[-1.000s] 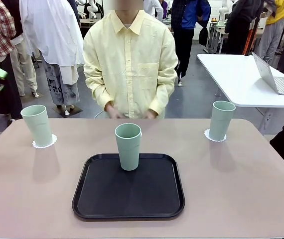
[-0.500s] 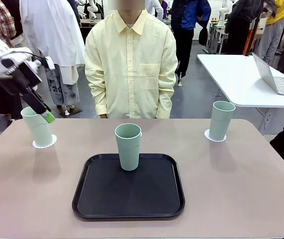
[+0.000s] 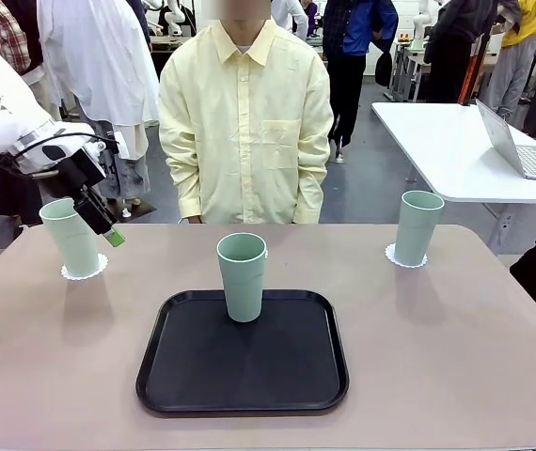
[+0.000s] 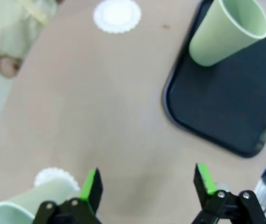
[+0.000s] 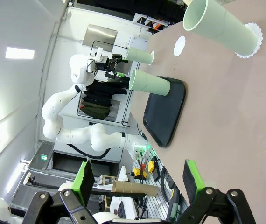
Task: Place coasters on the table and set cups on them.
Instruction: Take one Reusable plastic cup from the Flat Tray and place it on a coaster set by the human.
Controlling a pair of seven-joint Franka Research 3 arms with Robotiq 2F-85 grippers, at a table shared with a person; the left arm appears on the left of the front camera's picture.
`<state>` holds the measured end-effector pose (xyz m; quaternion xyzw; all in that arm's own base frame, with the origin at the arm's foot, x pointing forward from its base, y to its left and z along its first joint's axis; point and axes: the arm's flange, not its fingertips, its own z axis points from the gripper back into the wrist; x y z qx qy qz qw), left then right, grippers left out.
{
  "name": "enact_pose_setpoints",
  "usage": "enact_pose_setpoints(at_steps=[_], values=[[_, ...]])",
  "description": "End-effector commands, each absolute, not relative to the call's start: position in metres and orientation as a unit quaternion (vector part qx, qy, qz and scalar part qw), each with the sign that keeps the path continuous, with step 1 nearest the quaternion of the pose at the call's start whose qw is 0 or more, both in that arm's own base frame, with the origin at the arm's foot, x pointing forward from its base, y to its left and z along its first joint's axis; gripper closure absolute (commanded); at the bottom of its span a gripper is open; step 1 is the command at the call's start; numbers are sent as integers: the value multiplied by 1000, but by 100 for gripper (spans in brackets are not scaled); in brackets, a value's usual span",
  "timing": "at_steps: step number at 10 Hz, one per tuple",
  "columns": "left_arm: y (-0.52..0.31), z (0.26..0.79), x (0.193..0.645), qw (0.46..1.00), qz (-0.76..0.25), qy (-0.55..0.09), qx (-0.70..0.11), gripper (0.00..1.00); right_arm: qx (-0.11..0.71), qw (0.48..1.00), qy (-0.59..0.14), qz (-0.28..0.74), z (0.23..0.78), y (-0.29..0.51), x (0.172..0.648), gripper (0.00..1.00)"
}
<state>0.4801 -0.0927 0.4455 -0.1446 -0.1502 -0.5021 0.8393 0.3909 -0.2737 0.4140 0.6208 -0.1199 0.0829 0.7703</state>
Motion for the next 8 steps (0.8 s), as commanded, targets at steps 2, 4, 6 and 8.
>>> enact_pose_setpoints(at_steps=[2, 4, 6, 8], values=[[-95, 455, 475, 836, -507, -158, -139, 0, 621, 771, -119, 81, 414, -274, 391, 0], [-95, 455, 475, 836, -507, -158, -139, 0, 621, 771, -119, 81, 414, -274, 391, 0], [-94, 454, 478, 837, -505, -158, -141, 0, 621, 771, -119, 81, 414, -274, 391, 0], [-122, 432, 464, 765, -575, -242, -160, 0, 621, 771, -119, 81, 414, -274, 391, 0]])
